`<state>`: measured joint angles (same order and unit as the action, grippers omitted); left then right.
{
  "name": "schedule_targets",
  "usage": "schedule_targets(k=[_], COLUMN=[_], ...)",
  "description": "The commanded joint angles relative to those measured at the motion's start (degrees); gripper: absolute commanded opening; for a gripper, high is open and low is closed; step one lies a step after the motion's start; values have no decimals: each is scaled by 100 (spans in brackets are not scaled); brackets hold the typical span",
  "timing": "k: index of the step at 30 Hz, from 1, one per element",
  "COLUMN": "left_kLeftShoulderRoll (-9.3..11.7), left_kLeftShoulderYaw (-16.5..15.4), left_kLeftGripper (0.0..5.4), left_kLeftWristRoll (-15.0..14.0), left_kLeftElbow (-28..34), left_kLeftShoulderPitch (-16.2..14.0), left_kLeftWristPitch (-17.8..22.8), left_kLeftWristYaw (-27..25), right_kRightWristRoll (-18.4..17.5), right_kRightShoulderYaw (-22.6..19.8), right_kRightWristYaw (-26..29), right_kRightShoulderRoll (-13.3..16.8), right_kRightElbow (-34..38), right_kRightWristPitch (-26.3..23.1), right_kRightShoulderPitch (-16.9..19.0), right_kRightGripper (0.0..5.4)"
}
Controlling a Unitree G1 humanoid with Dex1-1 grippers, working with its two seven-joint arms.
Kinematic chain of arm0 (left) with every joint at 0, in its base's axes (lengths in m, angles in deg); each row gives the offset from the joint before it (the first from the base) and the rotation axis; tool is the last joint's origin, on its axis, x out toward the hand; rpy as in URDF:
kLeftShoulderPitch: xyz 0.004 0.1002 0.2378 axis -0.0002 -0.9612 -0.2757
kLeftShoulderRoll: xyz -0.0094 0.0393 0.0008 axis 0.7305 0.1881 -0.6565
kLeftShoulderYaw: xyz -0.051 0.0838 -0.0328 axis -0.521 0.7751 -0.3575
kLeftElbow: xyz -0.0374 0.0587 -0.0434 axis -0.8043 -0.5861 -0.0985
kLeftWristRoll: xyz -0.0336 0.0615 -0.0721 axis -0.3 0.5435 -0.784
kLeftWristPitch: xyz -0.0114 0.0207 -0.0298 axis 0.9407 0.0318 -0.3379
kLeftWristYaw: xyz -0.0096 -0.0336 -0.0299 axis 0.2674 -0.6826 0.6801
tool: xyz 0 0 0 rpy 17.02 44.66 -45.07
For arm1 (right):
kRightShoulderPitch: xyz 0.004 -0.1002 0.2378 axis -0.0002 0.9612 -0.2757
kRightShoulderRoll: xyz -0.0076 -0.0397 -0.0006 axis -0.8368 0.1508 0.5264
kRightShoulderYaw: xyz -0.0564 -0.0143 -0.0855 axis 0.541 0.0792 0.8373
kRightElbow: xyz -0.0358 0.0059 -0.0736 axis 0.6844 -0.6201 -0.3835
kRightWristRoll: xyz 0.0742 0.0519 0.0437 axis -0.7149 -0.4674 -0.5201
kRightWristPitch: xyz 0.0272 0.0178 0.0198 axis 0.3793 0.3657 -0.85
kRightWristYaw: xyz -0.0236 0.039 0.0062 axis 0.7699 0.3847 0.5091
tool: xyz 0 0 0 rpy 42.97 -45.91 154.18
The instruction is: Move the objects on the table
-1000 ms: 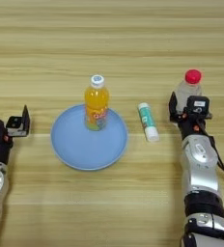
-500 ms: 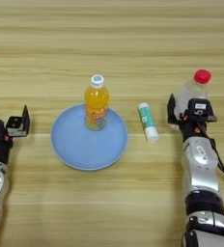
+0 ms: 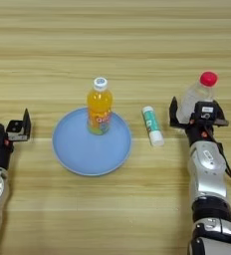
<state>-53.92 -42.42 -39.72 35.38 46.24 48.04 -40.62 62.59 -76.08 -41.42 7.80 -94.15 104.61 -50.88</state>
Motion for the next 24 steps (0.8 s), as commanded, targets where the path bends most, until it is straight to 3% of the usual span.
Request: schedule_targets(k=[1, 6, 15, 24], left_kLeftShoulderRoll=[20, 30, 51, 60], left_kLeftShoulderYaw=[-5, -12, -17, 37], left_kLeftGripper=[540, 540, 540, 540], left_kLeftWristRoll=[52, 47, 27, 62], left_kLeftElbow=[-49, -76, -127, -410], left_kLeftShoulderPitch=[38, 52, 74, 177], left_kLeftWristPitch=[30, 23, 6, 186], left_kLeftWristYaw=[26, 20, 14, -16], right_kRightWristRoll=[-54, -89, -125, -168], right_kRightShoulderYaw=[-25, -18, 165, 143], right_kRightWristYaw=[-93, -84, 135, 199], right_kRightShoulderRoll=[34, 31, 30, 53], right_kRightElbow=[272, 503, 1660, 2141], right_kRightWristPitch=[-327, -709, -1632, -1946], right_kRightShoulderPitch=[94, 222, 895, 1111], right_kRightGripper=[538, 538, 538, 538])
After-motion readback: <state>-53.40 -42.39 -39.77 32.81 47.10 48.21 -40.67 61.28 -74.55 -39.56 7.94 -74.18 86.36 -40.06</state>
